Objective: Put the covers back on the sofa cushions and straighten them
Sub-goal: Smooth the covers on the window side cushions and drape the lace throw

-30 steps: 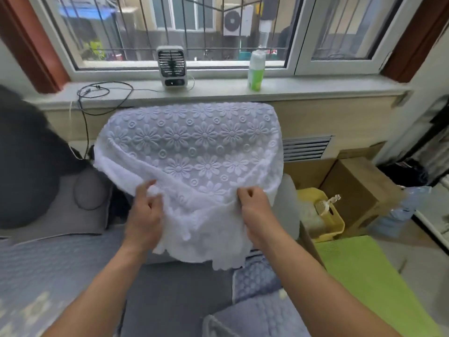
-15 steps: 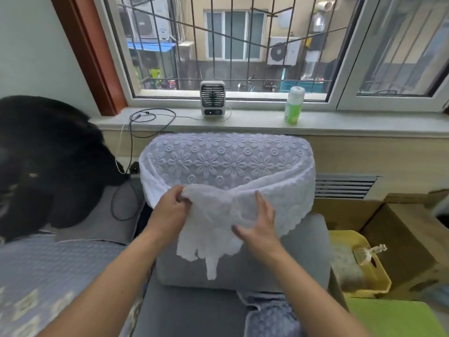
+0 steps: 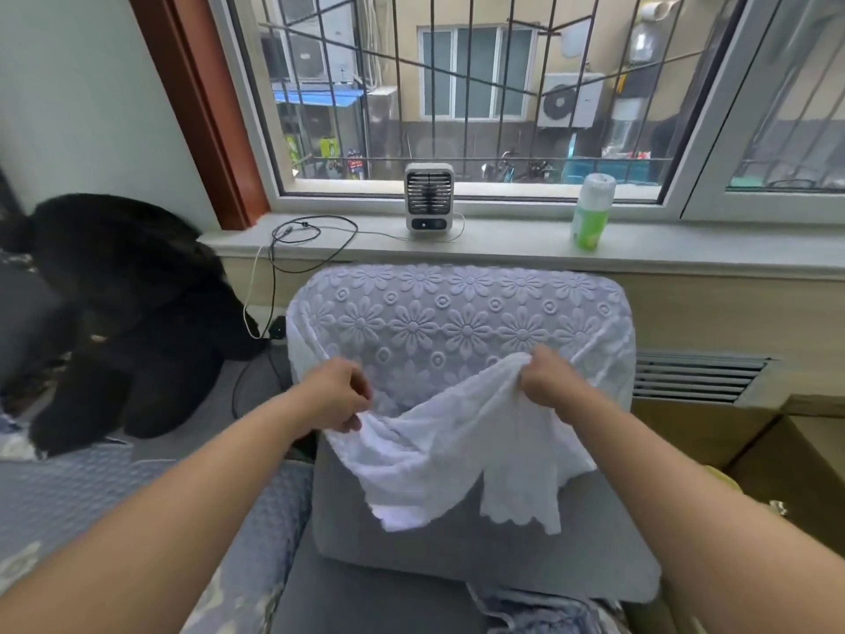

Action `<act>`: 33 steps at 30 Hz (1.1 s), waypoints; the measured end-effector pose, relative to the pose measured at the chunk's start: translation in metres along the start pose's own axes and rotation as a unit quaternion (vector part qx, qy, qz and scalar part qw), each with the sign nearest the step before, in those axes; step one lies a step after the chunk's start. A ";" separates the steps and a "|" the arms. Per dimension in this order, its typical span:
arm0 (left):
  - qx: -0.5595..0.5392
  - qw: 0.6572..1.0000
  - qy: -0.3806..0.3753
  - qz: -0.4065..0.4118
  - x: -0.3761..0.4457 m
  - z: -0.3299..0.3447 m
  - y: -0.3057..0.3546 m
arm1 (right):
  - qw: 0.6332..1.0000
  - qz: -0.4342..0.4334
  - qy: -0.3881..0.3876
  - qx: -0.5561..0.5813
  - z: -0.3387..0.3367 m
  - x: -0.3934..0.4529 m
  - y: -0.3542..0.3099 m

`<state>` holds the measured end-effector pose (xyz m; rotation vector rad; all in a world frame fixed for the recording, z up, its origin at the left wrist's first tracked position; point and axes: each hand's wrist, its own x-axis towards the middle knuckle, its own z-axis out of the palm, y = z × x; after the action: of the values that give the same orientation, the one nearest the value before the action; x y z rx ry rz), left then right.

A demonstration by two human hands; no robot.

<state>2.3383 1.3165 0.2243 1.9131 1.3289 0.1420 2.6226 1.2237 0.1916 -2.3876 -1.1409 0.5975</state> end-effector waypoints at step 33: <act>0.307 0.921 0.239 0.016 0.344 0.045 0.010 | 0.969 -0.022 0.160 -0.185 0.068 0.281 0.070</act>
<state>2.5210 1.5773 0.0873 2.5374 1.8197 0.2415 2.7890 1.4208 0.0435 -2.6288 -1.2365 -0.0287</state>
